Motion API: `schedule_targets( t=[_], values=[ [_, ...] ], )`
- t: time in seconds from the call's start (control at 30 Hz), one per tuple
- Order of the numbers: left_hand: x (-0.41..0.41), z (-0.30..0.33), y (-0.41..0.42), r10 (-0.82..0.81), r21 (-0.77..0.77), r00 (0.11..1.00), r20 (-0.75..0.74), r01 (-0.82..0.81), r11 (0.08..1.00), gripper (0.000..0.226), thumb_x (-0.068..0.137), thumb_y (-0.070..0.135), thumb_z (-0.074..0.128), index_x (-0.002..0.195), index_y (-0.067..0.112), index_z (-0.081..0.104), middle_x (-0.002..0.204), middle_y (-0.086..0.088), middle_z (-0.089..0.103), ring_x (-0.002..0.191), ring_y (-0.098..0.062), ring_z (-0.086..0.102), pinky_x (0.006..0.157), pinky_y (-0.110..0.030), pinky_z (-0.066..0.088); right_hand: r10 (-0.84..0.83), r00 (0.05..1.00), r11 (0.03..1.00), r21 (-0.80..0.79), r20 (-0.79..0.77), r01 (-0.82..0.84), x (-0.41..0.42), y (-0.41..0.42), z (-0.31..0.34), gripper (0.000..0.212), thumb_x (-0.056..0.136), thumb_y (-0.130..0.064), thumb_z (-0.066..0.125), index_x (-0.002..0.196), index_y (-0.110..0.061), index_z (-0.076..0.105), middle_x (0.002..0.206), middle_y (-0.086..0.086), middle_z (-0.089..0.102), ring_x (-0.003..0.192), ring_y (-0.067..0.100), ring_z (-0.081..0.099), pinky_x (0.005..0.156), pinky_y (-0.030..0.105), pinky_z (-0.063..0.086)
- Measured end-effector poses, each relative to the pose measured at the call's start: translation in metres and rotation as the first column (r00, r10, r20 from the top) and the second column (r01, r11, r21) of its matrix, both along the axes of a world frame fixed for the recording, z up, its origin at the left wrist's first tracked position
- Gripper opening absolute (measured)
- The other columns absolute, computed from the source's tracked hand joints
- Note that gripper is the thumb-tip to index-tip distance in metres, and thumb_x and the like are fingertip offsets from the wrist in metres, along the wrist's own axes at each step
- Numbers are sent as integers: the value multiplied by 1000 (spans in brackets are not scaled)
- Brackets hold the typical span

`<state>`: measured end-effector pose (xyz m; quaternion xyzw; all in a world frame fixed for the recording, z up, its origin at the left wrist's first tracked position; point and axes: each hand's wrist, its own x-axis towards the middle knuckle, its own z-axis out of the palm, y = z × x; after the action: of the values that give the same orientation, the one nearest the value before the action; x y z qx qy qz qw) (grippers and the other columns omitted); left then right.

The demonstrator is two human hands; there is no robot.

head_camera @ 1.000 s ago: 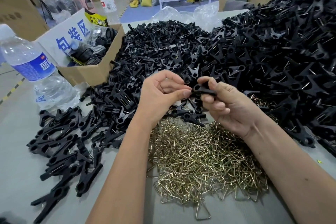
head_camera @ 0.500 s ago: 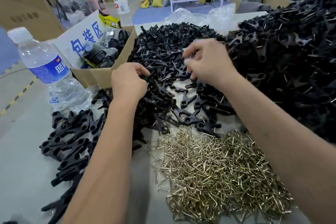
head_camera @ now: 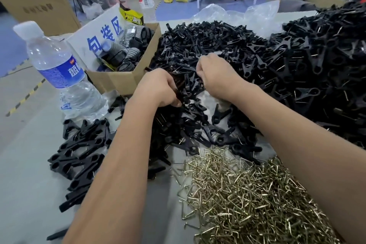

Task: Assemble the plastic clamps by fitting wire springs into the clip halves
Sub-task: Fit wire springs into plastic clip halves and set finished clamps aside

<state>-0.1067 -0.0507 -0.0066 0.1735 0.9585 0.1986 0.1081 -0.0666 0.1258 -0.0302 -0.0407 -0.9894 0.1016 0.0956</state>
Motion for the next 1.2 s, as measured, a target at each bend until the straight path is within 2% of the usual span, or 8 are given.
schedule_targets(
  t=[0.17, 0.27, 0.4, 0.53, 0.67, 0.8, 0.97, 1.2],
  values=[
    [-9, -10, -7, 223, 191, 956, -191, -186, 964, 26, 80, 29, 88, 96, 21, 69, 104, -5, 69, 97, -25, 64, 79, -35, 52, 95, 991, 991, -100, 98, -85, -9, -7, -1, 22, 97, 4, 40, 107, -14, 47, 95, 10, 59, 79, 26, 54, 62, 41, 40],
    [-13, -16, -6, 302, 327, 930, -208, -225, 918, 28, 83, 28, 87, 100, 18, 68, 109, -8, 69, 96, -24, 64, 89, -34, 53, 82, 992, 994, -80, 97, -75, -13, -7, -3, 7, 106, -22, 51, 102, -17, 51, 99, 8, 63, 89, 29, 58, 75, 41, 47],
    [-13, -20, 2, 307, 411, 939, -156, -221, 885, 22, 84, 19, 84, 93, 15, 65, 100, -11, 72, 93, -32, 73, 91, -45, 59, 145, 965, 987, -102, 217, -126, -1, -11, -7, 43, 88, -60, 72, 107, -23, 59, 104, 2, 51, 91, 25, 55, 80, 37, 47],
    [-8, -20, 8, 266, 452, 954, -135, -179, 874, 20, 88, 20, 82, 99, 14, 68, 100, -8, 71, 93, -31, 72, 90, -45, 59, 132, 967, 989, -91, 220, -114, 3, -16, -6, 26, 88, -37, 82, 97, -19, 66, 109, 8, 63, 100, 27, 61, 91, 38, 53],
    [-2, -15, 5, 282, 451, 928, -245, -148, 880, 25, 90, 30, 79, 109, 18, 67, 102, -2, 71, 101, -23, 66, 94, -41, 53, 9, 985, 998, -66, 171, 3, 10, -7, -8, 24, 92, -24, 79, 101, -3, 70, 102, 13, 70, 86, 31, 66, 74, 34, 52],
    [-1, -10, 2, 285, 391, 904, -318, -149, 908, 21, 86, 25, 83, 103, 23, 70, 111, -2, 67, 110, -22, 62, 99, -40, 51, -28, 994, 997, -74, 107, 36, 16, 6, -15, 19, 98, -23, 71, 107, -6, 67, 107, 15, 66, 96, 35, 64, 74, 32, 44],
    [8, -8, 9, 156, 318, 944, -291, -58, 946, 16, 83, 13, 81, 88, 25, 73, 89, 11, 65, 89, -14, 65, 75, -29, 51, -70, 997, 989, -125, 39, 75, 22, 12, -4, 16, 94, -27, 77, 96, -20, 63, 111, 13, 58, 99, 33, 60, 81, 31, 41],
    [21, -3, 33, -265, -189, 964, -16, 258, 948, 33, 78, 14, 86, 106, 28, 77, 104, -2, 70, 90, -23, 64, 86, -37, 57, -58, 995, 989, -134, 84, 69, 32, 8, -1, 17, 90, -22, 79, 101, -15, 68, 99, 5, 65, 96, 28, 64, 85, 34, 53]
  ],
)
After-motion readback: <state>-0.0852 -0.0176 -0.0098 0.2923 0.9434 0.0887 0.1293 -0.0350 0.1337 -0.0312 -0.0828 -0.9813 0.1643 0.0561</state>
